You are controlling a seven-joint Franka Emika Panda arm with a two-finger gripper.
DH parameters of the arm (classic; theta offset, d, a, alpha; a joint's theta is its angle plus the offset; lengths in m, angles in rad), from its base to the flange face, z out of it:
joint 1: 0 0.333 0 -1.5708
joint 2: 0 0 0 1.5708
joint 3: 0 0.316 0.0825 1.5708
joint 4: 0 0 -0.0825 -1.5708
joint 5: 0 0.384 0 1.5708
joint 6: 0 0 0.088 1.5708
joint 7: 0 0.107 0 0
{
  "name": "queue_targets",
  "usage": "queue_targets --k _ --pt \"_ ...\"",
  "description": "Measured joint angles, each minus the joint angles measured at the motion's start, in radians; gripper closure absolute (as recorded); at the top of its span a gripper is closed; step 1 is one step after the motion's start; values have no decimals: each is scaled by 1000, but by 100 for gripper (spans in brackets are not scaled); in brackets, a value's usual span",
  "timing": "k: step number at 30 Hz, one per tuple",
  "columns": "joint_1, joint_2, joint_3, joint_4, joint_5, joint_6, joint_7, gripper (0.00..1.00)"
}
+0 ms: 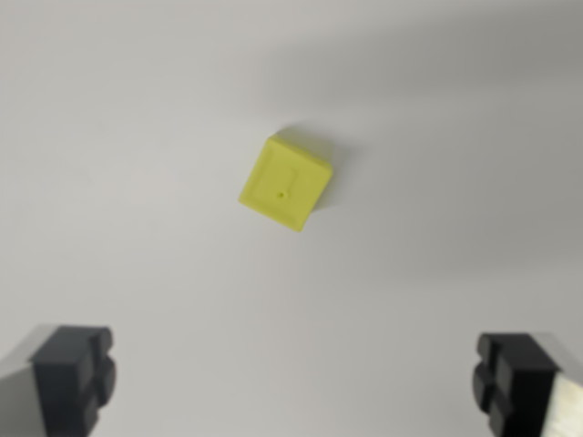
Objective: Pick yellow cube
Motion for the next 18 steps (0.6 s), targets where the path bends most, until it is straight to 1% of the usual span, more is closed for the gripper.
queue_targets --k 18 --pt "8 56 0 -44 -4 94 91 0"
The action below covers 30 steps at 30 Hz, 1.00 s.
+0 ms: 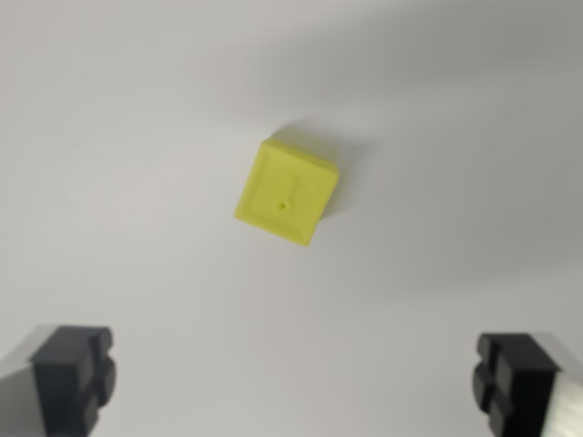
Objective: Pick yellow cube
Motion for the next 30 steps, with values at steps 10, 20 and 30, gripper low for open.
queue_targets --k 10,20,30 --pt "4 37 0 -18 -2 50 51 0" --pt "8 77 0 -31 -4 99 101 0" --pt "12 120 0 -39 -6 147 152 0"
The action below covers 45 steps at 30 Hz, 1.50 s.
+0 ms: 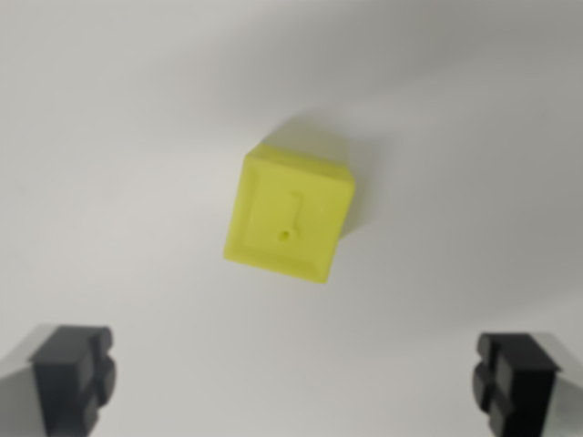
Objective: Pick yellow cube
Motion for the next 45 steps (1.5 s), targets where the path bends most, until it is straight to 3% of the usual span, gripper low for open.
queue_targets --k 45 --pt "17 213 0 19 -6 174 221 0"
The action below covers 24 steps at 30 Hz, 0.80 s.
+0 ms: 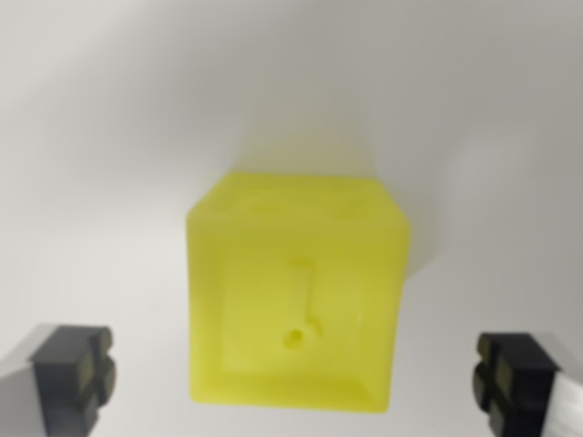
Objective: Pick yellow cube
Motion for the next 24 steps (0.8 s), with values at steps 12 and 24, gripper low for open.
queue_targets --k 12,24 --pt "0 35 0 9 -1 26 1 0" --pt "0 104 0 30 -1 73 1 0"
